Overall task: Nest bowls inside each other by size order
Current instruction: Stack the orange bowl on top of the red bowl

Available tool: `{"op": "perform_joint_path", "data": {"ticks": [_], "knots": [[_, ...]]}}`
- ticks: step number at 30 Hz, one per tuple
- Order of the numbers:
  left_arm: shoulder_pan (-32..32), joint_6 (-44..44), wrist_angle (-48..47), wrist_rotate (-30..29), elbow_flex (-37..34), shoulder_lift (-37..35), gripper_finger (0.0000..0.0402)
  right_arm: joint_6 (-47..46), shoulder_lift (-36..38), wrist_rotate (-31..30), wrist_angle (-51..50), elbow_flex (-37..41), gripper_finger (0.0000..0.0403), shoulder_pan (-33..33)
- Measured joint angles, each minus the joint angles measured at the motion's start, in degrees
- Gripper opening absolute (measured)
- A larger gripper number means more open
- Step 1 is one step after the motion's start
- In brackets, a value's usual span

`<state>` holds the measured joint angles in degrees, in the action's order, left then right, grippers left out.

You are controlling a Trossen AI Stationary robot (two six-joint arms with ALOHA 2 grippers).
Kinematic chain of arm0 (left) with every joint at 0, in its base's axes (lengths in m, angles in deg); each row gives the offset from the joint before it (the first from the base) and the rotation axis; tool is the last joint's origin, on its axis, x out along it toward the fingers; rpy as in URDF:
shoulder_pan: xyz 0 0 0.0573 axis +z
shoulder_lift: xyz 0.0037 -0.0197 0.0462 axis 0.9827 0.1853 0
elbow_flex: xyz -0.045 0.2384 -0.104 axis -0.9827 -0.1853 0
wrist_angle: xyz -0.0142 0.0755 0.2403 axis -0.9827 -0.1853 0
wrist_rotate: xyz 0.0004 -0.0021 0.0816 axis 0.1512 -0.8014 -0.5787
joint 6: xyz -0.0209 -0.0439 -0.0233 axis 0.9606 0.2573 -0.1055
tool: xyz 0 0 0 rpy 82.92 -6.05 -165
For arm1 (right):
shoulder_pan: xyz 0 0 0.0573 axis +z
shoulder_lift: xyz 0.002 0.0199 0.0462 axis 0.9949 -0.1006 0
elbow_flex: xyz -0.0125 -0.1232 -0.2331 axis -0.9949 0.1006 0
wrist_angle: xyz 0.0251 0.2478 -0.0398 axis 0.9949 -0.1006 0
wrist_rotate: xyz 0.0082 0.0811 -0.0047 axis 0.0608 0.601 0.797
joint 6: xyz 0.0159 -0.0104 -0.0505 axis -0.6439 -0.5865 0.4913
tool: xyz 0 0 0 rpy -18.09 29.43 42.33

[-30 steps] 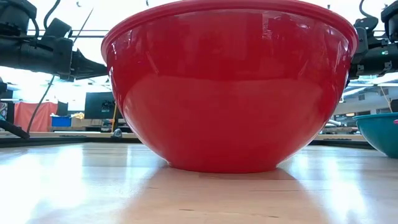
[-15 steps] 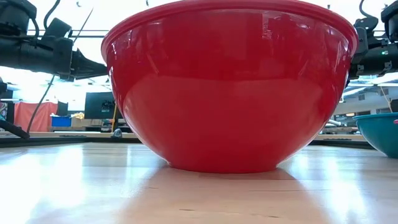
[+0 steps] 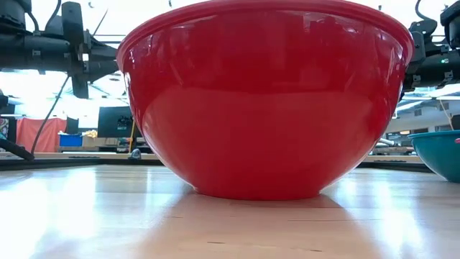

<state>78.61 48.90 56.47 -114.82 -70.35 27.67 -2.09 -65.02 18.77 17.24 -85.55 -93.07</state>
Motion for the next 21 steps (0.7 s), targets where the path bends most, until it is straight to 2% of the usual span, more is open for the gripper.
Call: {"op": "perform_joint_path", "data": {"ticks": [2,6,8,10,12,17,21], "knots": [[0.00,1.18,1.65,0.00,0.00,0.00,0.0119,0.00,0.02,0.00,0.00,-0.02,0.0029,0.00],[-0.04,10.34,7.59,-0.30,-0.02,0.01,0.0119,-0.65,0.01,-0.07,5.16,0.00,0.0029,-0.02],[-0.04,12.17,11.10,-0.96,-0.02,0.00,0.0119,-5.81,0.02,-1.76,10.66,-0.02,0.0029,-0.02],[-0.06,13.51,14.21,-0.98,-0.02,0.00,0.0119,-14.36,0.02,-6.24,15.61,-0.02,0.0029,-0.19],[-0.06,14.11,16.90,-0.98,-0.02,0.02,0.0119,-18.42,0.00,-8.49,19.95,-0.02,0.0029,-0.60],[-0.05,19.17,20.60,-3.35,-0.02,0.02,0.0119,-19.28,-1.38,-8.18,31.31,-0.10,0.0029,-1.94],[-0.04,20.14,20.84,-4.07,0.00,0.06,0.0119,-18.24,-5.04,-4.82,31.51,-3.65,0.0029,-2.69]]}}
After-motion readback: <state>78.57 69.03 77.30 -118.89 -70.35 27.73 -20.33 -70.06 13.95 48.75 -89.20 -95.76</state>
